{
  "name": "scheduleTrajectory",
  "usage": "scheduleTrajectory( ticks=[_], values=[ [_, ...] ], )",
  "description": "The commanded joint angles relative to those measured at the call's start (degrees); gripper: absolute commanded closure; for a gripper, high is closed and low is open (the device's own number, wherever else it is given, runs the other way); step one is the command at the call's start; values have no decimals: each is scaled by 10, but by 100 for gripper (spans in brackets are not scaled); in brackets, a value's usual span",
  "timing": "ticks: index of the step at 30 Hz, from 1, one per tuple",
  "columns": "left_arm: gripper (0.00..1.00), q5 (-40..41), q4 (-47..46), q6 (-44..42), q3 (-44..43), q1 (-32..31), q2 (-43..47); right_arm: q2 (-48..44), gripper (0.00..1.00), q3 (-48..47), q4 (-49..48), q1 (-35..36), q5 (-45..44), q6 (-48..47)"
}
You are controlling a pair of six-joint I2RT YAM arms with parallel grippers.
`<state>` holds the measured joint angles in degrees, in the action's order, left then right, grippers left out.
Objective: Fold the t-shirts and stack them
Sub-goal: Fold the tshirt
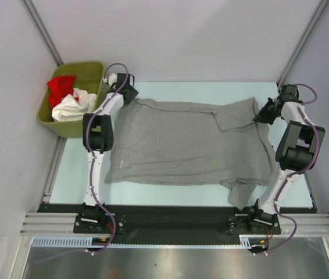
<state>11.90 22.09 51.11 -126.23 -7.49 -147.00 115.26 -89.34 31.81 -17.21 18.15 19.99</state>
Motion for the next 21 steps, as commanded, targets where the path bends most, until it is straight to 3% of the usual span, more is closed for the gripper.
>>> scheduleTrajectory(
  ticks=[1,10,17,21],
  values=[
    [48,16,-14,34,-26,5,-5,-36,100,0,-14,-5,14,9],
    [56,-30,-27,10,-30,7,-8,-57,100,-7,-15,-13,25,25],
    [66,-5,-16,-29,-9,4,13,-64,100,-17,-19,-25,30,36],
    [64,5,-25,-65,13,-4,36,-64,100,-17,-20,-27,30,37]
  ],
)
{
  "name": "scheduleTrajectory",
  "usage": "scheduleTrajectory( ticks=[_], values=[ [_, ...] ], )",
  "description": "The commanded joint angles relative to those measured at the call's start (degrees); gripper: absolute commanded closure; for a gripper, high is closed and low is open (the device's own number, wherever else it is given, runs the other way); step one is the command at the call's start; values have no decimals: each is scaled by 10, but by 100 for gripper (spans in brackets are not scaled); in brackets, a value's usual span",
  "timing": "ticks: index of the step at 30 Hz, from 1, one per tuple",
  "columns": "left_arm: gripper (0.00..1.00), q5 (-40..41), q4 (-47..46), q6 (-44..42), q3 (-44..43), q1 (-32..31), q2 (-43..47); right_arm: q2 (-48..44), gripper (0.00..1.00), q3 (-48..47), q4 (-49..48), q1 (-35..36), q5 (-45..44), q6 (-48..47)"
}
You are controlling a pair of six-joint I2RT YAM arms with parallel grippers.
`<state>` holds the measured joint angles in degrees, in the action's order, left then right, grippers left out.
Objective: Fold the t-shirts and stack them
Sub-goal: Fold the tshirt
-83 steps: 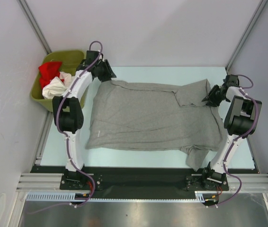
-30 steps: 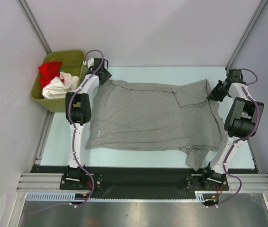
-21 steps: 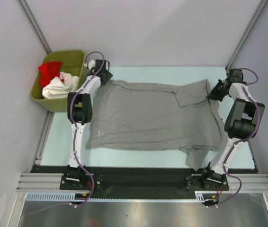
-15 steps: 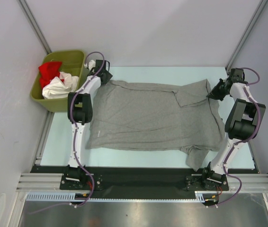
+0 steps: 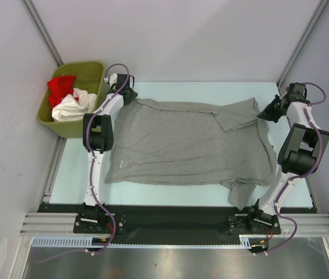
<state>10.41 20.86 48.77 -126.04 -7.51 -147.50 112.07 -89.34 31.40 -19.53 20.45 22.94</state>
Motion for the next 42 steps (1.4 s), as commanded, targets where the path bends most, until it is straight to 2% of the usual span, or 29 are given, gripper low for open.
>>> scheduleTrajectory(
  ticks=[1,4,6,11,12,18,22,29,34,42],
  values=[
    [63,21,-14,-51,13,-6,43,-32,100,-17,-17,-5,6,8],
    [63,28,-14,-77,11,-12,43,-32,100,-17,-18,-5,7,10],
    [67,31,-13,-84,13,-13,42,-33,100,-17,-20,-5,6,11],
    [92,36,-8,-89,-7,-13,31,-31,100,-29,-23,-5,15,24],
    [100,42,-4,-89,-12,-13,31,-31,100,-31,-23,-4,19,29],
    [99,76,21,-117,-51,-15,49,-44,100,-55,-31,-6,45,65],
    [100,94,23,-136,-29,-15,95,-57,100,-75,-33,-14,64,112],
    [100,93,37,-114,96,-25,190,-101,100,-63,-13,-38,69,195],
    [100,99,47,-121,174,-34,246,-130,100,-51,41,-63,56,199],
    [100,115,62,-146,279,-35,342,-176,100,25,72,-75,27,194]
  ],
)
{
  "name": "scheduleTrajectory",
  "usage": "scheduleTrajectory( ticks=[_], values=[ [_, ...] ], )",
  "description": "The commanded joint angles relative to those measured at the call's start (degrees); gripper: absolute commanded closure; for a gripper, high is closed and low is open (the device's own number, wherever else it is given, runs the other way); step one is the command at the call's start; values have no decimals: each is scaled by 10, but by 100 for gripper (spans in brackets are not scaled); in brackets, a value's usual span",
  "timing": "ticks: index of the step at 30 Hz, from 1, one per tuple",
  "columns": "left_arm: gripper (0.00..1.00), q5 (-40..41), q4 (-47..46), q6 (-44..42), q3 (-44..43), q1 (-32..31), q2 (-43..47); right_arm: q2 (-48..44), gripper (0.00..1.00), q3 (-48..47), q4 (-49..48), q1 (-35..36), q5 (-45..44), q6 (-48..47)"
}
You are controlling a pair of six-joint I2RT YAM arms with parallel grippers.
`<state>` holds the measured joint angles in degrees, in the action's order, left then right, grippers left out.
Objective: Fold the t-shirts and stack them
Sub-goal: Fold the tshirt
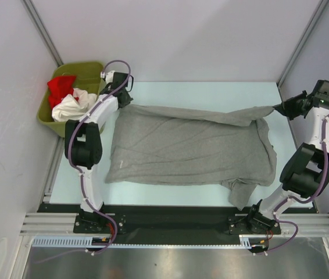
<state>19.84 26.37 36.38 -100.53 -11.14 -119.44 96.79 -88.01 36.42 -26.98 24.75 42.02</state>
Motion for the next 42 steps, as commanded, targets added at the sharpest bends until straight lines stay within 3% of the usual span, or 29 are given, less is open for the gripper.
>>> scheduleTrajectory(
  ticks=[1,16,42],
  values=[
    [100,25,10,-19,46,1,72,-23,100,14,24,1,-21,2],
    [100,64,79,27,194,2,163,-17,100,46,56,0,-51,-20],
    [100,25,108,51,248,0,134,-16,100,107,80,-9,-145,-65]
  ],
)
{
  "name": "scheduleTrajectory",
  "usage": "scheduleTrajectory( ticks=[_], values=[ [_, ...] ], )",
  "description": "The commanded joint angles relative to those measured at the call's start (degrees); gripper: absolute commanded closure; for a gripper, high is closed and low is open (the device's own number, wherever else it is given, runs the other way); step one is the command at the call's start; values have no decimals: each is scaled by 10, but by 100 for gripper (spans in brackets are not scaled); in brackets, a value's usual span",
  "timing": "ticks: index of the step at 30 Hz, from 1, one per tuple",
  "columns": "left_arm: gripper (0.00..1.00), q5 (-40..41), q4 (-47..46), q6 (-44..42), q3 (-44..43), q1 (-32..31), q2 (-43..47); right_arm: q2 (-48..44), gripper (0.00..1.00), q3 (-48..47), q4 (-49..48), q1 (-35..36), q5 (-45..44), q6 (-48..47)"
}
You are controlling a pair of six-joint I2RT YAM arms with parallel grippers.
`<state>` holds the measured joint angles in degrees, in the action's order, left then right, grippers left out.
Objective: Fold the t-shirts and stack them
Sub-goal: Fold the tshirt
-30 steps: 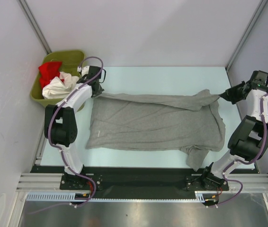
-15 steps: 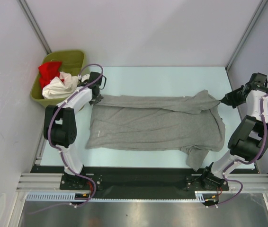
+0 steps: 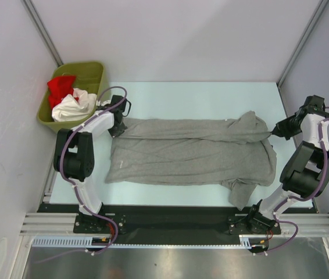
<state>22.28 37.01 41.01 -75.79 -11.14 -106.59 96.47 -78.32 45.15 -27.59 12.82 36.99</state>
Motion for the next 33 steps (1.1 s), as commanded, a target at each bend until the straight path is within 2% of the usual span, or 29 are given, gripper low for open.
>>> scheduleTrajectory(
  ticks=[1,11,19,26,33],
  values=[
    [100,-1,3,2,-1,-1,4,-10,100,12,-9,-3,-26,-18],
    [100,12,-3,-23,7,-13,9,-12,100,33,2,-1,-48,-36],
    [100,16,-7,-31,11,-13,5,-71,100,69,16,29,-77,-40],
    [100,22,-8,-47,15,-13,11,-79,100,119,8,29,-105,-42],
    [100,30,-11,-51,14,-13,27,-45,100,68,7,17,-111,-61]
  ],
)
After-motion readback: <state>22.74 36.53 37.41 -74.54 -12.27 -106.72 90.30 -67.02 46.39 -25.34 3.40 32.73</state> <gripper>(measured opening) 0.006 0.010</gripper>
